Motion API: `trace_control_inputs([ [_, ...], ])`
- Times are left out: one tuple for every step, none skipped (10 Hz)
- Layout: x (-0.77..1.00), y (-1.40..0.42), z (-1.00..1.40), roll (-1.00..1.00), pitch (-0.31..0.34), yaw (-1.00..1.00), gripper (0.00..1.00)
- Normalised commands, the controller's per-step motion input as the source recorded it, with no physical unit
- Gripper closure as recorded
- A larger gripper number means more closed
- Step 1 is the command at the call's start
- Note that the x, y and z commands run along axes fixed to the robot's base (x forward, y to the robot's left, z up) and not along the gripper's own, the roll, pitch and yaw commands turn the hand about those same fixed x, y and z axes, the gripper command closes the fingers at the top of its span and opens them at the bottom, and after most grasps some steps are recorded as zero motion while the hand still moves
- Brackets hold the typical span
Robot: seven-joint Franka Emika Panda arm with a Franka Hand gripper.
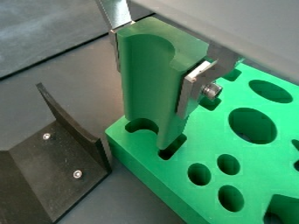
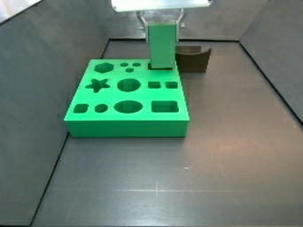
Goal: Pick up the arch object. Move up. Rotate the arch object. Move to above the board. Insert the arch object.
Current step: Insert the arch object.
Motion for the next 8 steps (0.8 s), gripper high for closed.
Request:
trace_control_inputs([
  [0.00,0.00,-0.13,0.15,0.013,0.21,1.00],
  [-0.13,0.00,-0.05,0.14,0.000,0.15,1.00],
  [-0.29,0.02,-0.02,0.11,0.000,0.06,1.00],
  [-0.30,0.00,0.00,0.10,0.000,0.01,1.00],
  [-0.28,0.00,-0.02,0.11,0.023,0.00,1.00],
  [-0.09,0.00,-0.10,0.09,0.023,0.00,1.00],
  [0.08,0.00,-0.18,0.07,0.047,0.00,1.00],
  [0.24,0.00,-0.24,0.10,0.074,0.00,1.00],
])
